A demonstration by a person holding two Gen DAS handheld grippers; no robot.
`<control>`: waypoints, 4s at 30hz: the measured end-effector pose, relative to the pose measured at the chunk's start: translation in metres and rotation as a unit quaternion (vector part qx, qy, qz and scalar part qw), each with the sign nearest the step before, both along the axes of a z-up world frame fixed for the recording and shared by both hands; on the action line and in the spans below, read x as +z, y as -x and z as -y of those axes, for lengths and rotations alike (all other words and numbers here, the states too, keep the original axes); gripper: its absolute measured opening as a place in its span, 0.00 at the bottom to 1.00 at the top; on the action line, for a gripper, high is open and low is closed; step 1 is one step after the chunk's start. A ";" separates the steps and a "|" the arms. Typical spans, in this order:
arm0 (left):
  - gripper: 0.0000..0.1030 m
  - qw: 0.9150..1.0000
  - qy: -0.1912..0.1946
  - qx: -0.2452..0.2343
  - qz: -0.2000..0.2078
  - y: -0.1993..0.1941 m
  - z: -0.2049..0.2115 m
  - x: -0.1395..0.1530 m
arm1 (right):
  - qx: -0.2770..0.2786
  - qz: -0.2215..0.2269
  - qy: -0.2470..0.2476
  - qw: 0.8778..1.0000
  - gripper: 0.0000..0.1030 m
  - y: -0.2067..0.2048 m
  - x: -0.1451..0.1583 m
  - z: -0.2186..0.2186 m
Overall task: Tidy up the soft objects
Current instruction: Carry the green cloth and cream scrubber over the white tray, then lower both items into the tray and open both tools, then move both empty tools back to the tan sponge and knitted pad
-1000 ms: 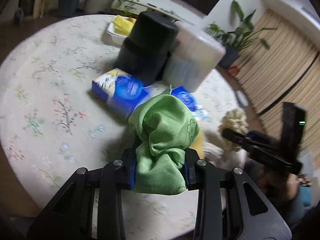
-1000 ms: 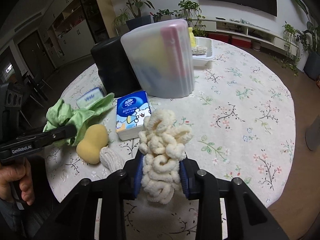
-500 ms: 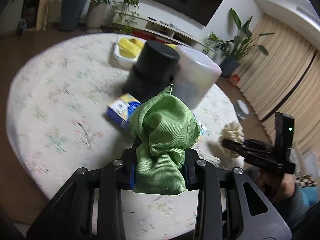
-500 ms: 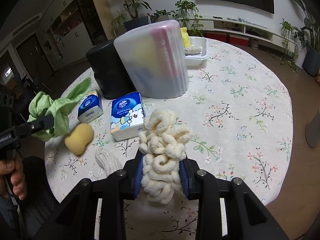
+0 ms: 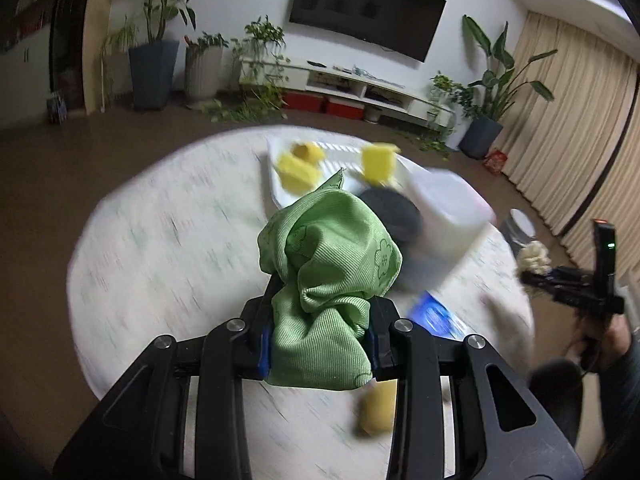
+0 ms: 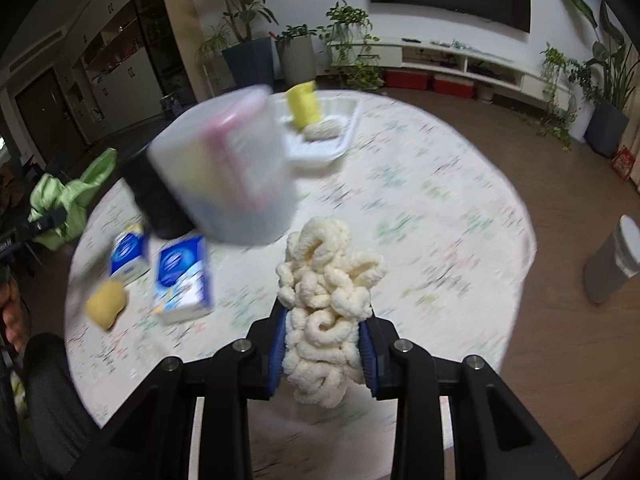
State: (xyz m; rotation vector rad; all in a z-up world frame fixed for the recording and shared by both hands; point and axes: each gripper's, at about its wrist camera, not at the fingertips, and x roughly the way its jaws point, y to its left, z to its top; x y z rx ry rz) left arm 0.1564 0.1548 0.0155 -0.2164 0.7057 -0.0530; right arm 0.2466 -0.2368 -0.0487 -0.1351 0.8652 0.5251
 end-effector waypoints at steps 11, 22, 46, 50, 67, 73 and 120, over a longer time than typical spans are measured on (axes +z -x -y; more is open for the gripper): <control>0.30 0.993 -0.095 -0.070 -0.003 -0.136 -0.003 0.048 | -0.004 0.021 0.016 1.000 0.33 -0.141 0.055 0.006; 0.30 0.966 -0.148 -0.201 -0.072 -0.234 0.057 0.001 | 0.176 -0.005 0.012 0.984 0.33 -0.221 0.070 -0.112; 0.33 0.947 -0.160 -0.242 -0.139 -0.270 0.079 -0.061 | 0.301 -0.091 0.111 0.943 0.34 -0.253 -0.023 -0.196; 0.45 0.949 -0.152 -0.238 -0.139 -0.275 0.078 -0.061 | 0.295 -0.094 0.104 0.945 0.38 -0.256 -0.026 -0.197; 0.74 0.968 -0.143 -0.191 -0.079 -0.259 0.058 -0.022 | 0.264 -0.056 0.064 0.961 0.71 -0.247 0.001 -0.168; 0.85 0.984 -0.097 -0.144 -0.038 -0.234 0.022 0.004 | 0.227 -0.034 0.017 0.973 0.78 -0.248 0.026 -0.131; 1.00 0.999 -0.023 -0.033 -0.013 0.093 0.093 -0.066 | 0.065 -0.007 -0.114 0.991 1.00 0.083 -0.019 -0.027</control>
